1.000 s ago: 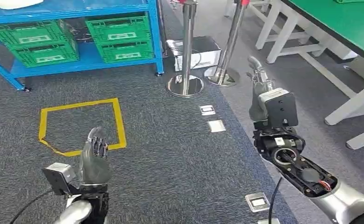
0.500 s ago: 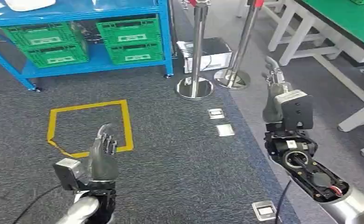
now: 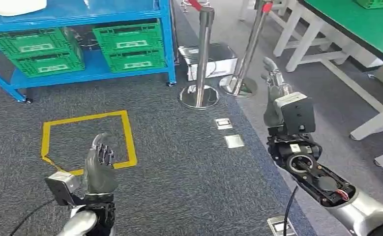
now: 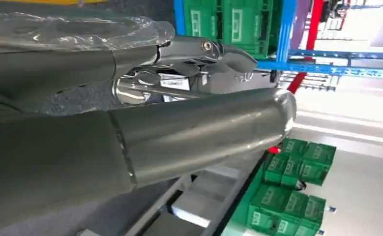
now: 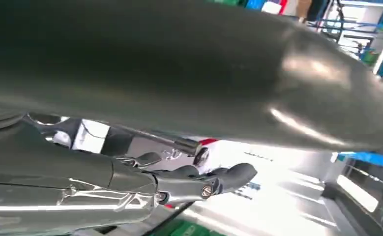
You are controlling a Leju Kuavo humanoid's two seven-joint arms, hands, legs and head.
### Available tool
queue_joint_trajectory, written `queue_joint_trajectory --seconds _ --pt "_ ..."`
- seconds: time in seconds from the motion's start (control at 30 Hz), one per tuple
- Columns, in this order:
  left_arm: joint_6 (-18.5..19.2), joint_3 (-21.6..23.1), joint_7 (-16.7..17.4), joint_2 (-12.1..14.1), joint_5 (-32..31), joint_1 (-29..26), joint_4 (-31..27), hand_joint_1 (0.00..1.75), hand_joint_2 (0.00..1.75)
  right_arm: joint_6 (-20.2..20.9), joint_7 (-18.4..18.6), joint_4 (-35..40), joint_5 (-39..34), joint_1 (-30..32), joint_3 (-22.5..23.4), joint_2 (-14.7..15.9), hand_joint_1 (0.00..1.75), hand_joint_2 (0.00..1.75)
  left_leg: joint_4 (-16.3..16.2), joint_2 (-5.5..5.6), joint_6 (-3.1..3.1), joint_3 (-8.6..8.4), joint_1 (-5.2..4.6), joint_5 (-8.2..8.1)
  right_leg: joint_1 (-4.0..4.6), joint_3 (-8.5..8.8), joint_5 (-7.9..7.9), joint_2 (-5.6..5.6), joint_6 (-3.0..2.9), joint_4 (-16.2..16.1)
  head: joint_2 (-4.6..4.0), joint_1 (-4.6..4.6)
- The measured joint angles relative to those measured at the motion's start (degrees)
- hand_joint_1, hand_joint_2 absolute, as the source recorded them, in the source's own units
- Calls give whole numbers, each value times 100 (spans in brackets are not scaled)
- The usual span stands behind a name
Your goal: Take the parts from the cabinet and place them on the table.
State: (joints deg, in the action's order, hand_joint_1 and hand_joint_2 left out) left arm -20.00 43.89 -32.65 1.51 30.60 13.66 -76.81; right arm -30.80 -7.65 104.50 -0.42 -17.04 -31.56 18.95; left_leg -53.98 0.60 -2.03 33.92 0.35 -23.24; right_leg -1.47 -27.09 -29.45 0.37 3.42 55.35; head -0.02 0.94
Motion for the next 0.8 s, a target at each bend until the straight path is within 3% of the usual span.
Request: queue_joint_trajectory --seconds 0.03,0.13,0.17,0.2,0.23,0.3,0.33,0.37,0.4,0.43,0.5,0.53,0.6,0.67,0.7,0.73,0.8 --pt "0 0 0 -7 0 14 0 0 0 0 -15 0 2 -21 2 2 0 0 0 0 -37 -47 -1 -29 -2 -180 -96 -5 6 365 0 24" --pt "0 7 4 -4 0 1 2 0 0 -2 -9 -2 0 5 2 2 0 0 -1 3 -68 -157 -32 -143 13 -1056 -538 -4 23 1657 0 140" --pt "0 11 4 -2 0 -10 4 0 0 -2 -9 -2 0 16 2 2 0 0 -1 6 -76 -218 -48 -191 20 -1201 -533 -4 13 1733 0 170" --pt "0 13 7 -2 0 -14 7 0 0 -2 -9 -2 0 16 2 2 0 0 -1 11 -76 -294 -63 -242 35 -1210 -381 -4 -17 1548 0 192" --pt "0 13 7 -2 -2 -11 7 0 0 -2 -7 -2 0 15 4 2 0 0 -1 17 -74 -378 -77 -296 54 -1118 -100 -4 -56 1174 0 214" --pt "0 13 7 -11 -4 -6 7 0 0 0 -9 -2 0 15 7 2 0 0 8 17 -60 -548 -98 -415 124 -826 677 -4 -178 165 0 264" --pt "2 17 7 -11 -7 -5 11 0 0 0 -11 -7 0 22 9 2 0 0 7 16 -35 -591 -116 -451 179 -819 599 -11 -236 50 0 203" --pt "2 17 13 -9 -7 7 11 0 0 2 -5 -7 0 10 4 2 0 0 23 29 -8 -552 -103 -468 186 -770 498 -24 -258 -43 0 208" --pt "2 17 18 -9 -6 3 11 0 0 2 -4 2 0 14 11 2 0 0 43 21 24 -559 -101 -482 196 -703 611 -19 -293 -53 0 240" --pt "4 22 18 -11 -9 -6 11 0 0 2 -7 4 0 9 13 2 0 0 -9 11 47 -599 -111 -447 200 -679 599 -19 -326 -91 0 245" --pt "4 24 15 -9 -9 11 9 0 0 2 -11 18 2 9 11 2 0 0 -141 4 103 -608 -120 -490 113 -485 603 -4 -353 -186 0 249" --pt "4 24 9 -7 -13 31 9 0 0 2 -13 18 0 2 13 2 0 0 -471 -2 143 -421 -111 -514 101 -433 579 -12 -374 -208 0 176" --pt "4 24 11 -4 -9 29 9 0 0 2 -13 15 0 6 11 2 0 0 -1375 -7 232 213 -52 -800 94 -399 526 -12 -389 -212 0 94" --pt "4 28 11 4 -7 -2 11 0 0 9 -13 15 0 12 4 0 0 0 -1830 -11 288 680 -8 -1054 85 -340 450 -6 -381 -207 0 57" --pt "4 31 13 11 -7 -5 11 0 0 9 -9 15 0 17 4 0 0 0 -1707 -14 299 728 9 -951 77 -284 400 1 -370 -206 0 33" --pt "4 31 13 18 -7 -2 13 0 0 9 -9 15 0 18 4 2 0 0 -1349 -18 301 648 21 -697 67 -212 344 4 -352 -204 0 17" --pt "13 31 13 26 -7 -1 13 0 0 4 -9 15 2 17 4 2 0 0 -324 -29 296 299 38 42 41 -58 228 5 -299 -204 0 -13"
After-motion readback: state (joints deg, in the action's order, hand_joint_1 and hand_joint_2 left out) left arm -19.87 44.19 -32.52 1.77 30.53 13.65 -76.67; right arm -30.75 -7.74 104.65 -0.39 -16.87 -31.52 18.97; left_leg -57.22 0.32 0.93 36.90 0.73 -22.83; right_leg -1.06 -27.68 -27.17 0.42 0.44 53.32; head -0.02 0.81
